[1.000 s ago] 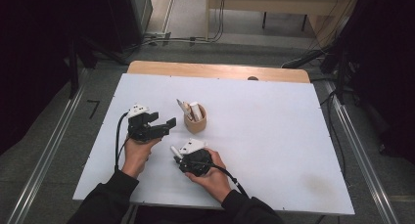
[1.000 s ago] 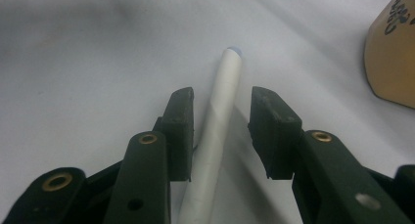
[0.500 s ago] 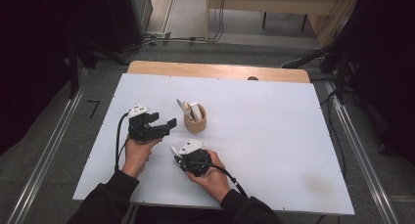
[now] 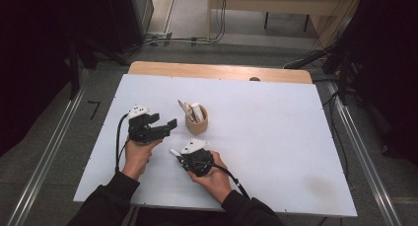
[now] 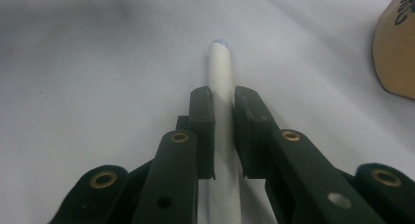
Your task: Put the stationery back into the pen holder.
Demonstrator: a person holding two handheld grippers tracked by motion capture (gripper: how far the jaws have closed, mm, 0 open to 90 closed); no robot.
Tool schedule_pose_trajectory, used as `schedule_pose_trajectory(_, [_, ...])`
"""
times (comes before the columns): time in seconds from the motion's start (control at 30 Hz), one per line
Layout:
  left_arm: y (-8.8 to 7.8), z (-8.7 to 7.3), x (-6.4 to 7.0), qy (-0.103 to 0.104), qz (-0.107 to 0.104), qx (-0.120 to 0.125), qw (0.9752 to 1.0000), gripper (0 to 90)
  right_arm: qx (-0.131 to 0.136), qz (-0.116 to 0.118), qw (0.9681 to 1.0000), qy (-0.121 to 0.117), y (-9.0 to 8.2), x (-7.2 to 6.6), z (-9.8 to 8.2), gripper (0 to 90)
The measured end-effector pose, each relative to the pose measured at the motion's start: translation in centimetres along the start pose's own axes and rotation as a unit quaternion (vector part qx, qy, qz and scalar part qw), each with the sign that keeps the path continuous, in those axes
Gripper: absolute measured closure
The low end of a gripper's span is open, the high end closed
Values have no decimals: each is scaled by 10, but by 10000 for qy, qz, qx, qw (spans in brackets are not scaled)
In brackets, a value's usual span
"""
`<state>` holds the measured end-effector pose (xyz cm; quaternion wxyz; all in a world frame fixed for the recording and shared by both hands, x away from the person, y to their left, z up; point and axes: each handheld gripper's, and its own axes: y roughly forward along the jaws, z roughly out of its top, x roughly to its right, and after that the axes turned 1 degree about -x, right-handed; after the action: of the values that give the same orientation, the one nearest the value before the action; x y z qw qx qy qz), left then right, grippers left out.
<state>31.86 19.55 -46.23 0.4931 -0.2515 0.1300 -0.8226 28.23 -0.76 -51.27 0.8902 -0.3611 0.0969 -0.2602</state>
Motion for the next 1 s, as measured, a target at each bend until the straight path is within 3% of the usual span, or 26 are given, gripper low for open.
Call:
schedule_pose_trajectory(0.27, [-2, 1, 1, -46, -49, 56, 10000, 202, 56, 56, 9998, 154, -9, 8, -2, 771])
schedule_pose_trajectory(0.57, [-4, 2, 12, -4, -257, 102, 9996, 207, 360, 73, 9958, 844, -44, 46, -9, 771])
schedule_pose_trajectory(0.8, [-5, 1, 24, 91, -418, 80, 9991, 207, 589, -120, 9926, 1059, -68, 70, -13, 771])
schedule_pose_trajectory(1.0, [-4, -1, 33, 193, -515, 34, 9985, 207, 684, -199, 9907, 1157, -79, 82, -15, 771])
